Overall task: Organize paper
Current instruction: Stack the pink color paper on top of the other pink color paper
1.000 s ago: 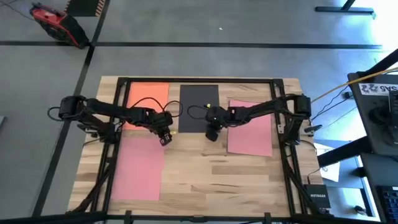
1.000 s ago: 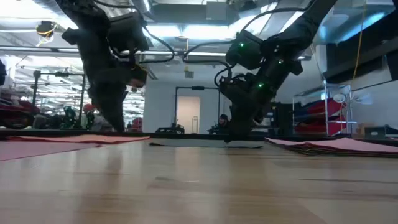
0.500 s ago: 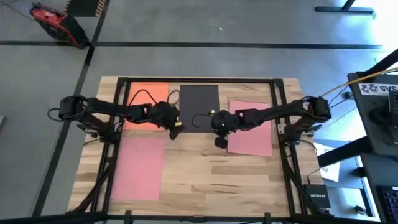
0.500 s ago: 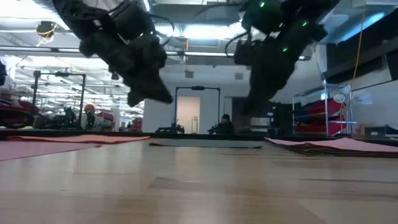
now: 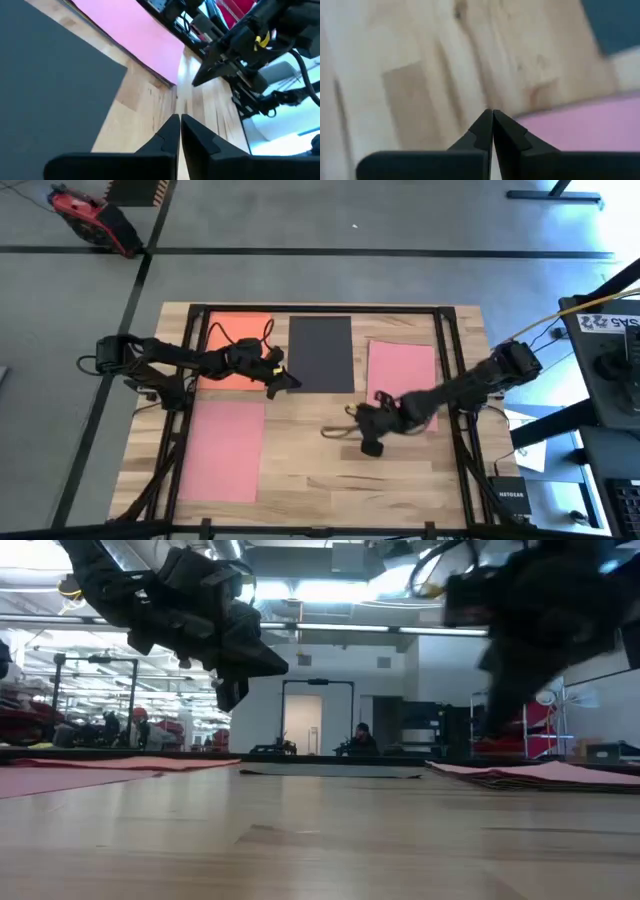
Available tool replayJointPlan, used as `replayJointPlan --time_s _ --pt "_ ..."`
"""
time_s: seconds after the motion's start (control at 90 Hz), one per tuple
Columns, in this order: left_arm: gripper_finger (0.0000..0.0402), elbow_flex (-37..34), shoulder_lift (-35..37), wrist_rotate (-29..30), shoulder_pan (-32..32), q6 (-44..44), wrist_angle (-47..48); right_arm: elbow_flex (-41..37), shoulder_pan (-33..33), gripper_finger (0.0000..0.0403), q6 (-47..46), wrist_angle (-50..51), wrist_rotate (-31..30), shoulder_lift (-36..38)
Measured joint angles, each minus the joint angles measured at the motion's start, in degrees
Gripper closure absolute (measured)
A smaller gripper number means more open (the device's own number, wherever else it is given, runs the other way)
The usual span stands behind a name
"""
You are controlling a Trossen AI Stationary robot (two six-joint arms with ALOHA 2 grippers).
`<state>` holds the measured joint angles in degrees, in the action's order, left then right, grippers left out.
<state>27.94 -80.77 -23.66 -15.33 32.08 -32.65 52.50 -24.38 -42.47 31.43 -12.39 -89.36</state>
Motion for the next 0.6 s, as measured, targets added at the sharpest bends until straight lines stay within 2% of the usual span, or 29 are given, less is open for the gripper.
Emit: replayJointPlan --time_s 0.078,0.2,0.444,0.6 --pt "0.0402 0.0 -0.02 0.0 0.0 -1.07 0.36 0.03 -2.46 0.0398 -5.13 0.4 -1.47 -0.04" --pt "0.0402 0.0 -0.02 0.0 -0.01 -4.05 0.26 0.03 -3.41 0.0375 -6.74 0.58 -2.07 -1.27" --pt "0.0402 0.0 -0.02 0.02 -0.04 -7.15 0.75 0.01 -2.44 0.028 -3.72 1.94 -2.64 -3.74" --pt "0.0402 0.0 -0.02 0.15 -0.04 -7.0 0.81 0.01 -1.55 0.0238 -3.62 5.57 -7.51 -3.76"
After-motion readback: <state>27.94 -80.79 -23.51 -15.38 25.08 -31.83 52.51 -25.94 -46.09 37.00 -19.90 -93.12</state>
